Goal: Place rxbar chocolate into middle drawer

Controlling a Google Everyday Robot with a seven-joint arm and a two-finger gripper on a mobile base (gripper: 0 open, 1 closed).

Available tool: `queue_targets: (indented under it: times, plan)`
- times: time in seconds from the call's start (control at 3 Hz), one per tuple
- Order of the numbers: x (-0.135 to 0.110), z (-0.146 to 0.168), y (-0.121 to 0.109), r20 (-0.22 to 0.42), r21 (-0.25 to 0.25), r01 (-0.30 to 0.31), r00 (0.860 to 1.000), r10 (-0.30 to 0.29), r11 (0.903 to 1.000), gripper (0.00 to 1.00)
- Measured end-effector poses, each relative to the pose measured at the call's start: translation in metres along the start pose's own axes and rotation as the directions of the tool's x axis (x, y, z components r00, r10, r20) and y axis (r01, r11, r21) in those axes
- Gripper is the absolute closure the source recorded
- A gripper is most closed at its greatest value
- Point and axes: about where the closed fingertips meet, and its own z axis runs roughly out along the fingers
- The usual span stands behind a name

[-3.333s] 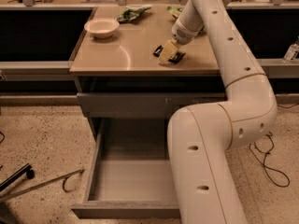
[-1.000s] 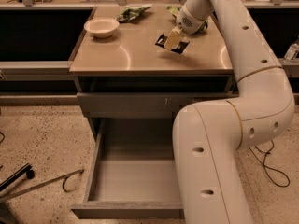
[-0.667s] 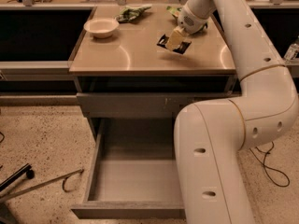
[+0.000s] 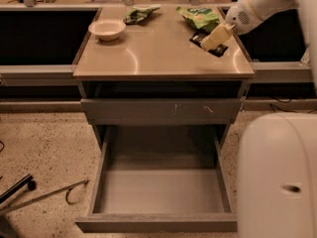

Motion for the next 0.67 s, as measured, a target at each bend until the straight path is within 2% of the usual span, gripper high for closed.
queue_targets:
  times: [0.33, 0.67]
  plan:
    - [0.019, -0.042, 0.031, 0.166, -0.064, 0.065, 0.985, -0.054, 0.9959, 1.0]
    - [0.033, -0.033, 0.073, 0.286, -0.168, 0.164, 0.952, -0.111, 0.9721, 1.0]
